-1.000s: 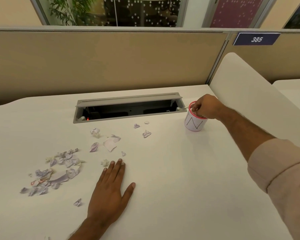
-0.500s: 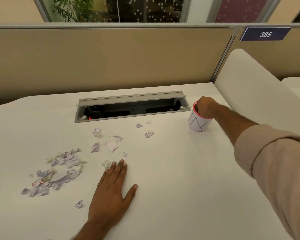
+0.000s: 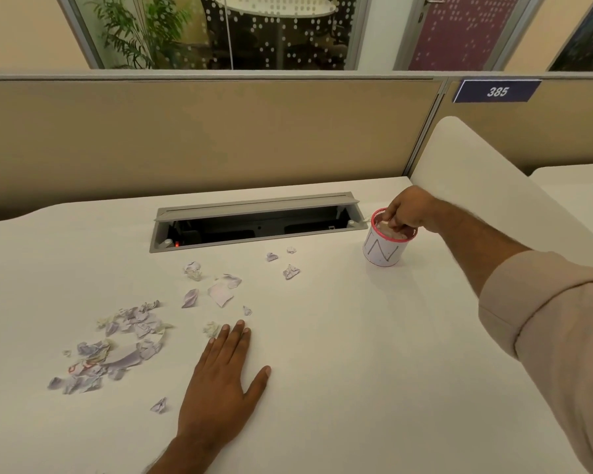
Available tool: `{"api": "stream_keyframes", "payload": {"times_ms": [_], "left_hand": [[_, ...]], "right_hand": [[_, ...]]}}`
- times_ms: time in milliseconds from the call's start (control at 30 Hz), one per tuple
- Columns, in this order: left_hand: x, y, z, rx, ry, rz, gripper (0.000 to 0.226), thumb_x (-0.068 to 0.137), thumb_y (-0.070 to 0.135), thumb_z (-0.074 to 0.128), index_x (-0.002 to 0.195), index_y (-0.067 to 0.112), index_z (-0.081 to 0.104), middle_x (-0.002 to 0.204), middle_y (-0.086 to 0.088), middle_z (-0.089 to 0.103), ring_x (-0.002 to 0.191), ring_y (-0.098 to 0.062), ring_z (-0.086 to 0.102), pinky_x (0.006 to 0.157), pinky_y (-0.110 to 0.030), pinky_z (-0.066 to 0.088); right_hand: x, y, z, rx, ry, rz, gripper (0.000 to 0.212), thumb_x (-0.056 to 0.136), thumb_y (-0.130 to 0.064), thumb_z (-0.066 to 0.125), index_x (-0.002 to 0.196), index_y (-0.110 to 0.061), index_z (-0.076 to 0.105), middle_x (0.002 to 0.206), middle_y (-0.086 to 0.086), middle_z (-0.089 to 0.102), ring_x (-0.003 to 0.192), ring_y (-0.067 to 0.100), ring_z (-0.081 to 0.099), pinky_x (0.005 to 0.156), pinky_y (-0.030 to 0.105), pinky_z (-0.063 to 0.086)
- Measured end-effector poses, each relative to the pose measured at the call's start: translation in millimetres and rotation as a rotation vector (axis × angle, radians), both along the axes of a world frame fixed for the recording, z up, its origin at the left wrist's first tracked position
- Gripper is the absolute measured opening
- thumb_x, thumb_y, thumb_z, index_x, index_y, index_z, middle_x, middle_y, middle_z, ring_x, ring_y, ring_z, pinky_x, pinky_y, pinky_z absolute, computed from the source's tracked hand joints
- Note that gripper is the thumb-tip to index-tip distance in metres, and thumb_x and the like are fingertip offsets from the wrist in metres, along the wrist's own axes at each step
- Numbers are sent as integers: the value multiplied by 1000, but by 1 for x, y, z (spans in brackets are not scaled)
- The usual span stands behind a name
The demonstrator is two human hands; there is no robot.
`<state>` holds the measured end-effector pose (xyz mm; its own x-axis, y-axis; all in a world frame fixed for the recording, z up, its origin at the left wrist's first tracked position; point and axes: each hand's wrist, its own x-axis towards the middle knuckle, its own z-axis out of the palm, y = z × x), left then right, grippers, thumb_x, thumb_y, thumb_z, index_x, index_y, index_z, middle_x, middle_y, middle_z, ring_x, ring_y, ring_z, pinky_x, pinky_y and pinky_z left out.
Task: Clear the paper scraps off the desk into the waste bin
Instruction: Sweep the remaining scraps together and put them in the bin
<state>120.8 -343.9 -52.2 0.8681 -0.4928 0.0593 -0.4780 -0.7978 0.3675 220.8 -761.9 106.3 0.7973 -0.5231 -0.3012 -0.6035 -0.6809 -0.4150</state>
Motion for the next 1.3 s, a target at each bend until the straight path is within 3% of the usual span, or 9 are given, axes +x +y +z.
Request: {"api": "stream_keyframes", "payload": {"times_ms": [67,167,267,400,633,900,1067,1167,1300], "left_hand": [[2,1,0,0,2,-3,79,91,69,23,154,23,20,161,14,9,149,-3,-1,120,-26,1],[2,1,-1,10,2,-10,80,90,71,19,155,25,15,161,16,4,148,-1,-7,120,-24,-4],[2,1,0,10,8,-14,78,91,71,20,155,27,10,161,17,-1,147,-1,-11,119,-22,-7],[4,5,4,28,39,-49,76,94,66,26,156,26,7,162,14,-6,146,-5,-18,120,-26,-5],[-14,61,20,53,-86,-70,71,92,70,23,151,30,27,162,15,-1,147,-6,-20,116,-23,-17],[-17,185,41,42,25,103,54,95,58,40,144,35,43,158,13,28,148,-10,18,118,-30,17],[-30,229,44,-2,1,140,35,93,48,56,126,37,61,132,14,53,123,-17,45,100,-29,37],[-42,235,41,-16,188,138,53,85,63,57,133,42,51,129,16,43,118,-14,40,102,-29,38],[-52,230,36,41,269,38,59,82,58,65,136,44,47,131,14,35,116,-15,41,102,-25,37]], "right_hand": [[-10,1,8,65,-122,-88,15,81,11,63,88,3,73,89,15,67,61,20,59,67,33,56],[-25,11,15,30,-272,-131,24,77,14,55,74,-3,72,82,14,68,61,20,58,56,29,52],[-46,35,11,-10,-391,-131,17,74,5,60,73,-6,73,79,8,67,74,21,58,65,27,46],[-83,87,-13,24,-467,3,19,77,6,58,82,-4,74,93,11,71,86,21,62,71,21,42],[-150,198,-69,249,-426,57,13,82,-5,65,86,-12,75,86,1,74,78,11,65,74,17,44],[-188,303,-98,431,-393,103,18,86,-5,61,98,-15,71,94,-4,71,79,10,63,75,12,44],[-190,353,-103,381,-368,215,23,87,-7,60,104,-21,69,102,-9,66,83,8,60,70,1,39],[-187,378,-105,336,-353,313,29,87,-8,59,113,-21,65,115,-6,62,93,3,54,82,0,37],[-176,409,-104,219,-300,450,45,89,-11,54,133,-23,51,139,-4,47,125,16,43,107,20,30]]}}
